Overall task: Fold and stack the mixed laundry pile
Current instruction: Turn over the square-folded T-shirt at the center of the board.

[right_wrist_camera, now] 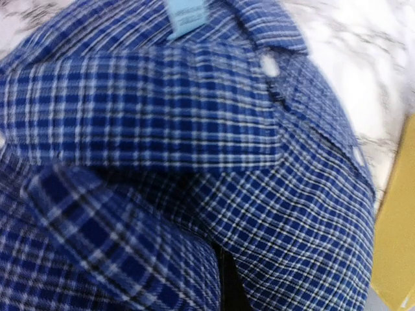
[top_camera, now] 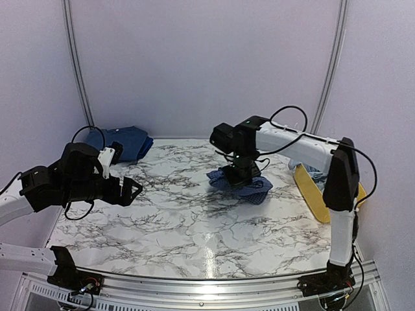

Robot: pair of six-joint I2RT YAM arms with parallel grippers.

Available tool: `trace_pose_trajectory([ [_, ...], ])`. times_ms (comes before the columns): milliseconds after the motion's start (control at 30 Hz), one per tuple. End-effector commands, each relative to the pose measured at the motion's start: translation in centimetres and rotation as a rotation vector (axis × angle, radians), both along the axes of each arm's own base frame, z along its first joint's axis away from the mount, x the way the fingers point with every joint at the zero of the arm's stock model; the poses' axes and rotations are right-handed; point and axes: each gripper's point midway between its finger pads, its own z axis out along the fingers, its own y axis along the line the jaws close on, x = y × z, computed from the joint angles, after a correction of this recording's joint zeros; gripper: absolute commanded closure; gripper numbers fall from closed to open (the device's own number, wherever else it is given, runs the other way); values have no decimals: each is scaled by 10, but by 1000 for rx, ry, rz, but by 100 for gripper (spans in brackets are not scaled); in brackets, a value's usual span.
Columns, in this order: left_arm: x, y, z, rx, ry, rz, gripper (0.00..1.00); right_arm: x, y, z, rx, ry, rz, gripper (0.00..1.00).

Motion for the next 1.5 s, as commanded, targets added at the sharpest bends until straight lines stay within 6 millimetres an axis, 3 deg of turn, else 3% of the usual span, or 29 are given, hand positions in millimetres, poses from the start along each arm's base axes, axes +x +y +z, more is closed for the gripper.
trace_pose_trajectory([
  [0, 1, -1, -2, 19, 15, -6, 1, 23, -87, 35, -117, -117, -108, 100],
  [133, 4, -2, -1, 28, 13, -4, 1, 29, -156, 65, -242, -178, -187, 100],
  [200, 4, -1, 0, 29, 11, 0, 1, 32, -180, 89, -270, -245, -216, 100],
  [267, 5, 1, 2, 30, 3, 8, 1, 36, -190, 112, -247, -308, -254, 100],
  [333, 5, 7, 2, 41, -2, 26, 1, 43, -182, 127, -196, -343, -267, 100],
  [433, 4, 12, -2, 62, 0, 37, 1, 50, -133, 136, -91, -361, -214, 100],
  [467, 3, 13, -3, 67, 2, 35, 1, 48, -112, 127, -51, -331, -195, 100],
  [700, 4, 19, -1, 72, -6, 47, 1, 12, 57, 12, 101, -29, -1, 100],
  [800, 2, 23, 0, 50, -2, 54, 1, -5, 120, -25, 205, 71, 49, 100],
  [900, -2, 31, 6, 22, -16, 77, 1, -26, 167, -44, 324, 149, 74, 100],
  [1067, -7, 45, 8, -9, -18, 123, 1, -58, 221, -54, 532, 227, 78, 100],
  [1100, -8, 44, 5, -13, -4, 121, 1, -63, 231, -53, 584, 244, 84, 100],
  [1133, -9, 42, 1, -18, 11, 117, 1, -68, 243, -50, 638, 257, 99, 93],
  [1167, -9, 41, -2, -20, 25, 114, 1, -69, 256, -43, 705, 266, 117, 77],
  [1200, -10, 39, -5, -22, 38, 112, 1, -71, 264, -32, 756, 273, 140, 68],
  [1267, -11, 34, -10, -33, 66, 96, 1, -66, 270, -5, 817, 240, 166, 32],
  [1300, -12, 30, -11, -40, 76, 83, 1, -62, 269, 15, 853, 212, 188, 22],
  [1400, -12, 20, -10, -75, 92, 56, 1, -47, 252, 68, 936, 122, 241, 15],
  [1467, -11, 11, -9, -117, 110, 38, 1, -32, 226, 96, 988, 60, 248, 16],
])
